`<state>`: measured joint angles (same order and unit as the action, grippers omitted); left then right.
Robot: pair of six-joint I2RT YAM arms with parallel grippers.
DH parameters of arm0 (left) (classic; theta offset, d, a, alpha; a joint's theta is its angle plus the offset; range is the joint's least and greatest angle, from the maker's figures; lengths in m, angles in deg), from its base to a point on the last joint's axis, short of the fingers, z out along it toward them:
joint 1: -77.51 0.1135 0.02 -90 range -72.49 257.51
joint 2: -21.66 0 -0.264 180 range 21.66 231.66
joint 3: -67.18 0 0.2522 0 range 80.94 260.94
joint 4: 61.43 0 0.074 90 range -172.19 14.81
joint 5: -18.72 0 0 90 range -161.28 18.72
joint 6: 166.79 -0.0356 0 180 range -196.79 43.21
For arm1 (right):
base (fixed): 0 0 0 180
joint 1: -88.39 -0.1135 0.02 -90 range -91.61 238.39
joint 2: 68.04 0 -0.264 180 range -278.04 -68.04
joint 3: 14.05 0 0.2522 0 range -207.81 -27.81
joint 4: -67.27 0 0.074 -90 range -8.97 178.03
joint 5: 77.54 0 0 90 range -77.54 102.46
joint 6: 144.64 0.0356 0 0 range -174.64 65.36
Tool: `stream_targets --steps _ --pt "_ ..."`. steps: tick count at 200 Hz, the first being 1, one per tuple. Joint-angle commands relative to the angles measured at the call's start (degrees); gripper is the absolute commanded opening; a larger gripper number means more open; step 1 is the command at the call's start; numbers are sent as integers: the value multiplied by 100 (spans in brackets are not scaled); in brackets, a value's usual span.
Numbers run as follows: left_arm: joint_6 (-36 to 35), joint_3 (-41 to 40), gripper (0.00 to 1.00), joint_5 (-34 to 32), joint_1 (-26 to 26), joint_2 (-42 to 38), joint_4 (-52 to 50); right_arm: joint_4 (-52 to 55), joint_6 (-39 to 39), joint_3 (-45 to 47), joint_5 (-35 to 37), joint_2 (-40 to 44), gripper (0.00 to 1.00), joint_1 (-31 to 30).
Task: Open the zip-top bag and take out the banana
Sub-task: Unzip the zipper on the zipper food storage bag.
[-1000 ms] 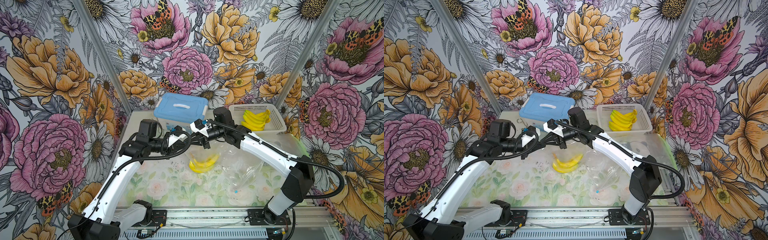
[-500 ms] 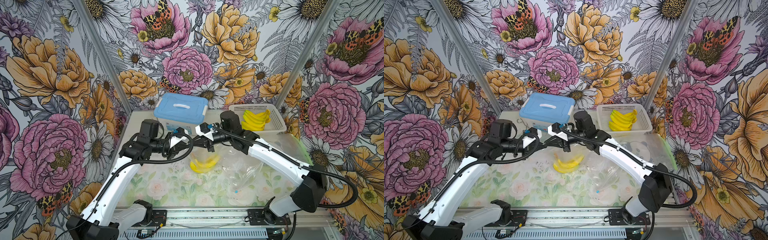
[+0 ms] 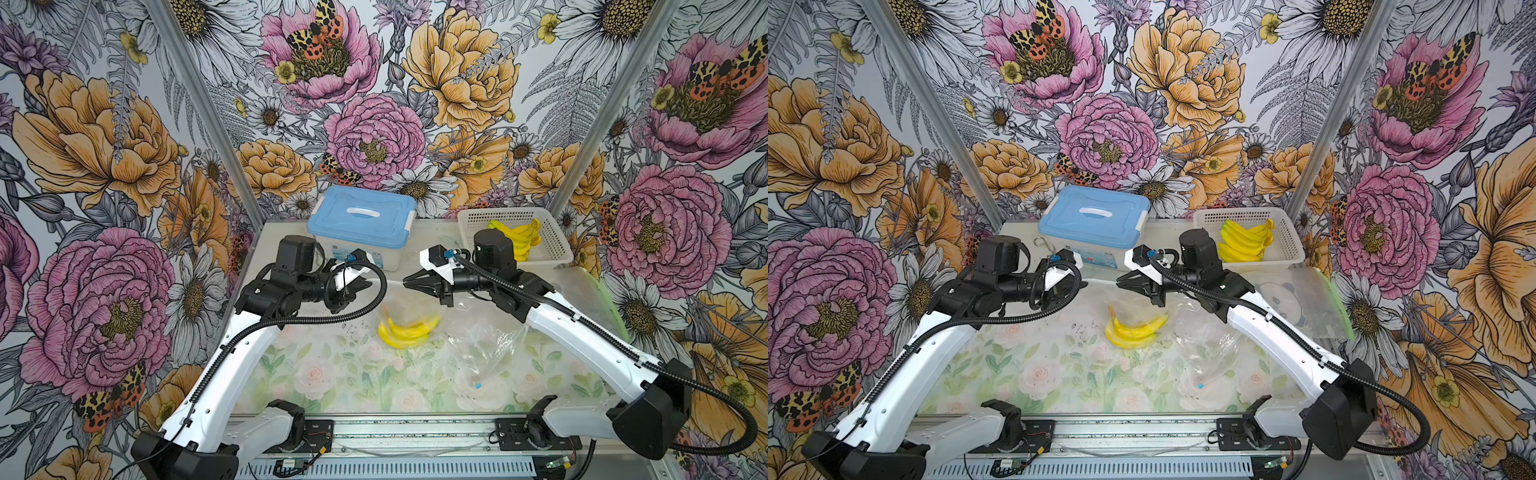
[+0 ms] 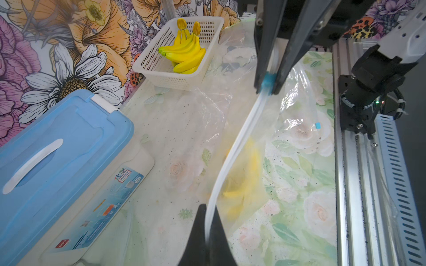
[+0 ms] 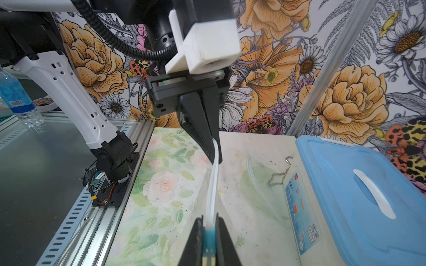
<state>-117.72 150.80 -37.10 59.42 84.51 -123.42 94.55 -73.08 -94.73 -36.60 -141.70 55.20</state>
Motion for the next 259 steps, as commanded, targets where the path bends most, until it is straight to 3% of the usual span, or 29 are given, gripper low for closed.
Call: stream_targets --steps 1,49,86,124,175,203,213,241,259 --pt "116 147 0 -1131 156 -54 -94 132 188 193 104 427 13 117" --pt "511 294 0 -2293 293 15 106 234 434 856 385 1248 13 337" --pt "708 408 0 -2474 336 146 173 411 568 1237 542 1855 13 512" --pt "529 483 0 -1918 265 225 275 426 778 1348 274 1944 13 441" --pt "-462 388 0 -994 -44 305 356 430 1063 1459 617 1980 12 -617" --pt "-749 319 0 -685 -70 283 349 423 1136 1620 867 2124 13 -742" --pt "-805 251 0 -660 -80 242 349 423 1175 1613 968 2146 19 -742" --pt "-842 133 0 -621 -109 152 350 416 1473 1338 1241 2138 48 -734" --pt "-872 72 0 -636 -153 116 349 423 1622 1040 1377 2001 56 -724"
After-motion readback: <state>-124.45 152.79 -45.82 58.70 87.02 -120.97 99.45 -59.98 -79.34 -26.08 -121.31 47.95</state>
